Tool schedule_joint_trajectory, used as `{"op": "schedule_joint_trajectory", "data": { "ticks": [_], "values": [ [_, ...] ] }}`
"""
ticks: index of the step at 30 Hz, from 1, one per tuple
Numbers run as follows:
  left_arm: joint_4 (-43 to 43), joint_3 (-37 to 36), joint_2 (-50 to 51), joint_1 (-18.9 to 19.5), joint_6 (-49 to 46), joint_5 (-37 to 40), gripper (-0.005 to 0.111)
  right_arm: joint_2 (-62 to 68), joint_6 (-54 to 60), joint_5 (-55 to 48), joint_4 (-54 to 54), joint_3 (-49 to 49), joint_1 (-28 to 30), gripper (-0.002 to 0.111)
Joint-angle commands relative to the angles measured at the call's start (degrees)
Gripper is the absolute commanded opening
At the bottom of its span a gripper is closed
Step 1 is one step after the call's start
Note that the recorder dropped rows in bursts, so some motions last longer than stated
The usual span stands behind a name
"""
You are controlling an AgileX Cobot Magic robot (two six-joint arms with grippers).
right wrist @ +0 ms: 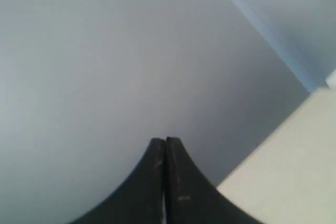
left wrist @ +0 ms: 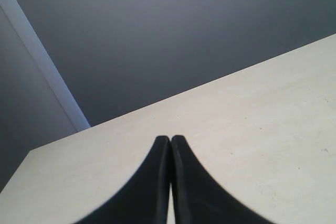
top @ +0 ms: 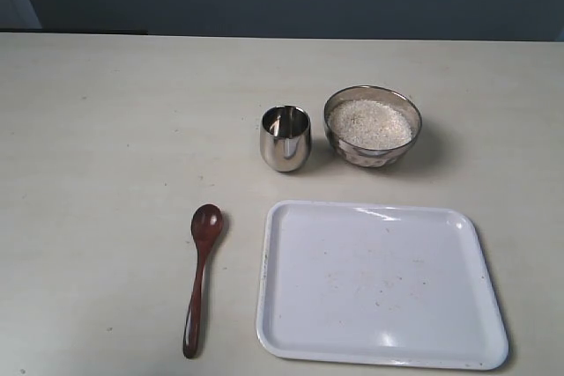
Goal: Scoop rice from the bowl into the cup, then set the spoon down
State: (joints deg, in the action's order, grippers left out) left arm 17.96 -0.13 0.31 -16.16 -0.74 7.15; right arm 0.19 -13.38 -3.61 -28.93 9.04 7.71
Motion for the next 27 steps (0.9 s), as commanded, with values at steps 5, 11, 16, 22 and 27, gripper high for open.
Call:
{"op": "schedule_joint_trajectory", "data": {
  "ticks": [5,11,16,22,27],
  "values": [
    [0.1,0.1,-0.3,-0.5,0.3,-0.1,0.000,22.7,18.5,-24.0,10.4,33.4,0.2,-0.001],
    [0.1,0.1,-0.3,-0.5,0.3,-0.1,0.000,47.3,32.1,-49.4,-0.1,53.0,0.2,-0.001],
    [0.1,0.1,-0.3,-0.5,0.3,-0.1,0.000,61.1,32.8,-57.1,-0.7,57.3,-4.7,-0.001],
    [0.1,0.1,-0.3,-0.5,0.3,-0.1,0.000,71.7,21.6,-53.9,12.5,57.3,-23.2,-0.001],
    [0.1,0.1,-0.3,-0.5,0.3,-0.1,0.000,78.6,6.1,-47.3,25.5,57.3,-39.6,-0.001]
  ]
}}
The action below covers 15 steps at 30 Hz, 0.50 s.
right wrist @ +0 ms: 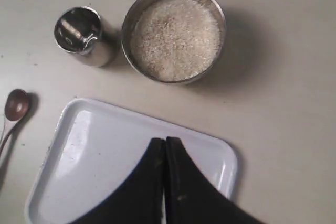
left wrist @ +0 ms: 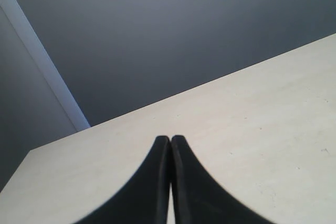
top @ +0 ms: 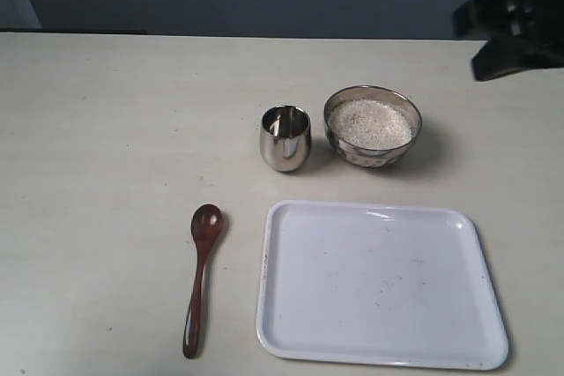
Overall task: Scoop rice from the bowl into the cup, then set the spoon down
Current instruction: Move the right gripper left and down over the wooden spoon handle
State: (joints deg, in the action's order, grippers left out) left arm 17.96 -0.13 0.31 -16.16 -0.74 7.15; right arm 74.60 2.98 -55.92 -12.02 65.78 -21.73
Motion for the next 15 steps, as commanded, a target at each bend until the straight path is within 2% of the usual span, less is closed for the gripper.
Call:
{"op": "schedule_joint_trajectory", "data": {
  "ticks": [1,4,10,15],
  "values": [
    [0.1,0.1,-0.3,-0.5,0.3,-0.1,0.000,5.4,-12.2,6.5,9.3,0.5,-12.8,-0.001],
    [0.1,0.1,-0.3,-0.5,0.3,-0.1,0.000,9.3,-14.9,10.5,9.1,1.0,-19.3,-0.001],
    [0.1,0.1,-0.3,-0.5,0.3,-0.1,0.000,17.5,-22.7,12.7,12.0,1.4,-27.6,-0.001],
    [0.1,0.1,-0.3,-0.5,0.3,-0.1,0.000,23.5,-17.5,13.6,10.4,4.8,-32.5,-0.001]
  ]
}}
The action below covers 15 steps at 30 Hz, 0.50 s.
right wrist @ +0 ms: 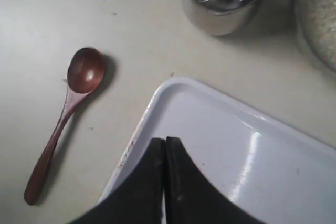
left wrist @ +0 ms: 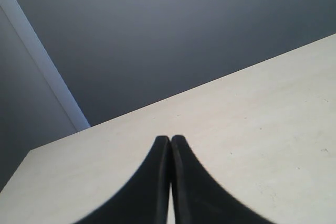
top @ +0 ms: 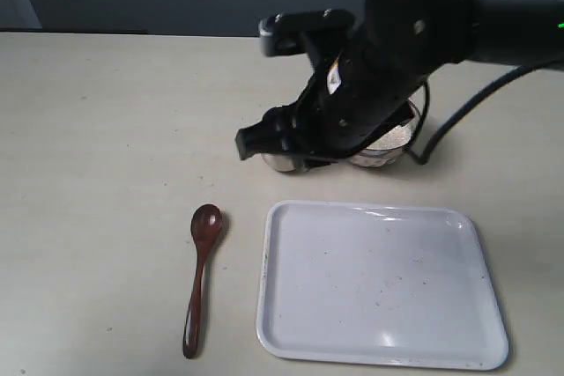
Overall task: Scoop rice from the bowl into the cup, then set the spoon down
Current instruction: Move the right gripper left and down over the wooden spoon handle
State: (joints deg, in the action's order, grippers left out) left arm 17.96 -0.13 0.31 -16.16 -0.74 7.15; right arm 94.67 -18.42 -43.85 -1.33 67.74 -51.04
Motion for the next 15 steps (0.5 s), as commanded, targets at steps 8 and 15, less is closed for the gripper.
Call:
{"op": "schedule_joint_trajectory", "data": {
  "ticks": [8,15],
  "values": [
    [0.1,0.1,-0.3,-0.5,0.3,-0.1,0.000,7.0,17.3,3.7,-12.7,9.4,-6.0,0.044],
    [0.1,0.1,-0.3,-0.5,0.3,-0.1,0.000,13.1,4.0,-3.1,-13.5,13.1,-7.2,0.053]
  ]
}}
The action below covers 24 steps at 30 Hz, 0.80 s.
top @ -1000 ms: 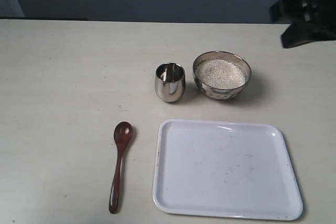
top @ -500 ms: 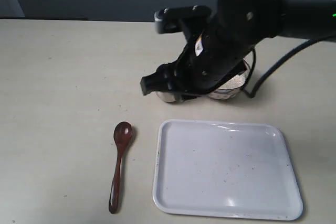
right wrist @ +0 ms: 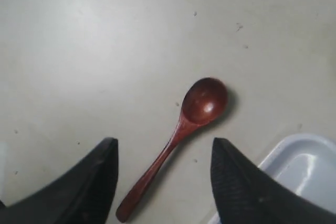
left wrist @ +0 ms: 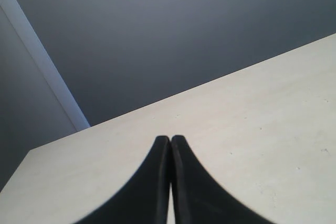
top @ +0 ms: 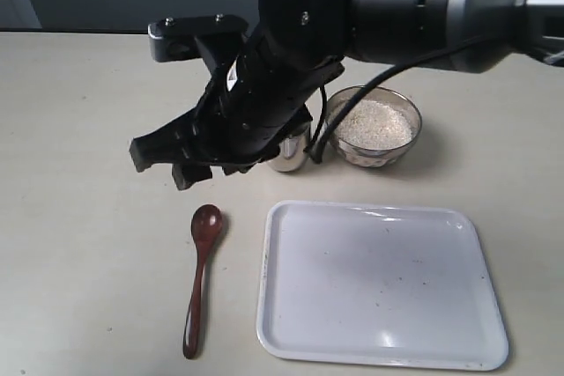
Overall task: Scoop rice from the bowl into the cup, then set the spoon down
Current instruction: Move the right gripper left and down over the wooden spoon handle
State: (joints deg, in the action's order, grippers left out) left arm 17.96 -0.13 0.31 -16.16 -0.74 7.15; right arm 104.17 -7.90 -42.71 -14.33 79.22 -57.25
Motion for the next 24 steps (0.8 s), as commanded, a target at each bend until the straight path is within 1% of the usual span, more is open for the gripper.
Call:
{"op": "schedule_joint_trajectory", "data": {
  "ticks": [1,5,8,16,19,24],
  "values": [
    [0.1,0.1,-0.3,-0.5,0.3,-0.1,0.000,4.3,-7.1,-4.6,-0.6,1.9,-1.4,0.053],
    [0.1,0.1,-0.3,-0.5,0.3,-0.1,0.000,8.9,-7.7,-5.3,-1.4,4.6,-4.4,0.053],
    [0.1,0.1,-0.3,-0.5,0.3,-0.1,0.000,12.5,-13.0,-9.3,1.2,8.0,-6.9,0.053],
    [0.1,0.1,-0.3,-0.5,0.3,-0.1,0.000,15.3,-19.1,-12.0,1.0,8.1,-8.0,0.053],
    [0.1,0.1,-0.3,-0.5,0.3,-0.1,0.000,16.5,-22.3,-11.2,0.9,8.1,-8.0,0.053],
    [0.1,0.1,-0.3,-0.5,0.3,-0.1,0.000,18.8,-23.7,-10.4,-0.7,8.1,-9.4,0.053]
  ]
}}
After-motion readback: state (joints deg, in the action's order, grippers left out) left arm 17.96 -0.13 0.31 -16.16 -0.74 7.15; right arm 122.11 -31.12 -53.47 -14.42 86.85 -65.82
